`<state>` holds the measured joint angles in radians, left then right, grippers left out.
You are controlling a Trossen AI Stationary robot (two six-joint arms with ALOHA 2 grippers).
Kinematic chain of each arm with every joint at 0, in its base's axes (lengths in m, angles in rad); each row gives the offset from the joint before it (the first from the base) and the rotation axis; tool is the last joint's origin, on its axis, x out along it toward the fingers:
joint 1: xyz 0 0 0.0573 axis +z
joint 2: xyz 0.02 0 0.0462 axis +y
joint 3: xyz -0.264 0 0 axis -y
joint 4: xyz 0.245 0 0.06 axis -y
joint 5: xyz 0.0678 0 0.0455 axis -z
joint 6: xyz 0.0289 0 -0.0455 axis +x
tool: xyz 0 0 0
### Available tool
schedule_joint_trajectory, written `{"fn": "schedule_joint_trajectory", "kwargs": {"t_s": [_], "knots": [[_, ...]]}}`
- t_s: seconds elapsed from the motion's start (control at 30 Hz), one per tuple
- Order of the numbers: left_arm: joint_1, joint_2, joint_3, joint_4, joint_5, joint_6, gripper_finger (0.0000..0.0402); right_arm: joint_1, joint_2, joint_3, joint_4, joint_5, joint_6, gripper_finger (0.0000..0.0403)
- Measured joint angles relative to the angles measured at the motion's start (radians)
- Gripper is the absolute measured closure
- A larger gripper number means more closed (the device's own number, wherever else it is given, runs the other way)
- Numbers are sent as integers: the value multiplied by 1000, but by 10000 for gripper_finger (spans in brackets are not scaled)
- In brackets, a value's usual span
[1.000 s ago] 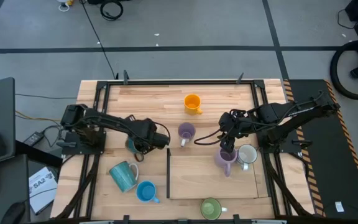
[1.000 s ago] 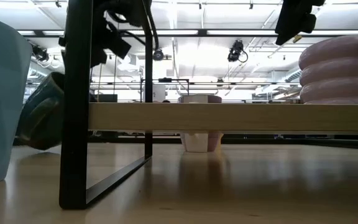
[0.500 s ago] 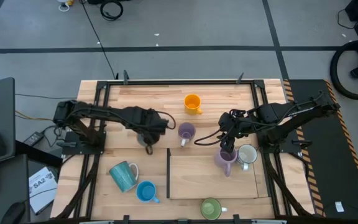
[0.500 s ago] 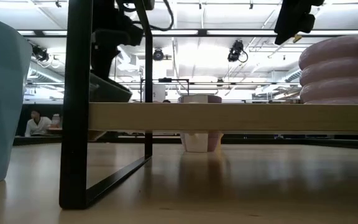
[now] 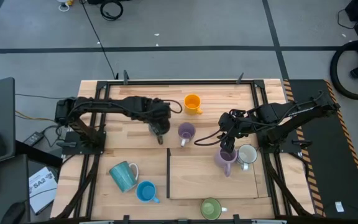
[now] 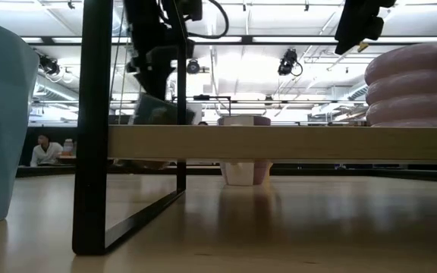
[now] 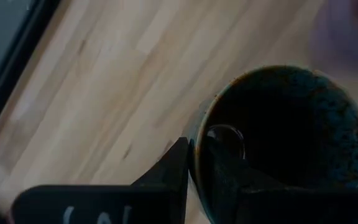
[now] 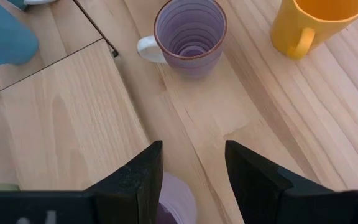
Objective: Place coffee mugs
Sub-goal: Move the blue mug to the top middle of the table
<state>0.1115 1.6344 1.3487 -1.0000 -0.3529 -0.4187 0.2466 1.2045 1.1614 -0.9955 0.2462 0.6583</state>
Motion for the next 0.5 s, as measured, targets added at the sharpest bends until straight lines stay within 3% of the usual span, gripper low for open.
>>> {"fn": "schedule_joint_trajectory", "kwargs": {"t_s": [0.5], "knots": [[140,4,0,163,52,77,354,0,0,0,0,24,-8,224]]}}
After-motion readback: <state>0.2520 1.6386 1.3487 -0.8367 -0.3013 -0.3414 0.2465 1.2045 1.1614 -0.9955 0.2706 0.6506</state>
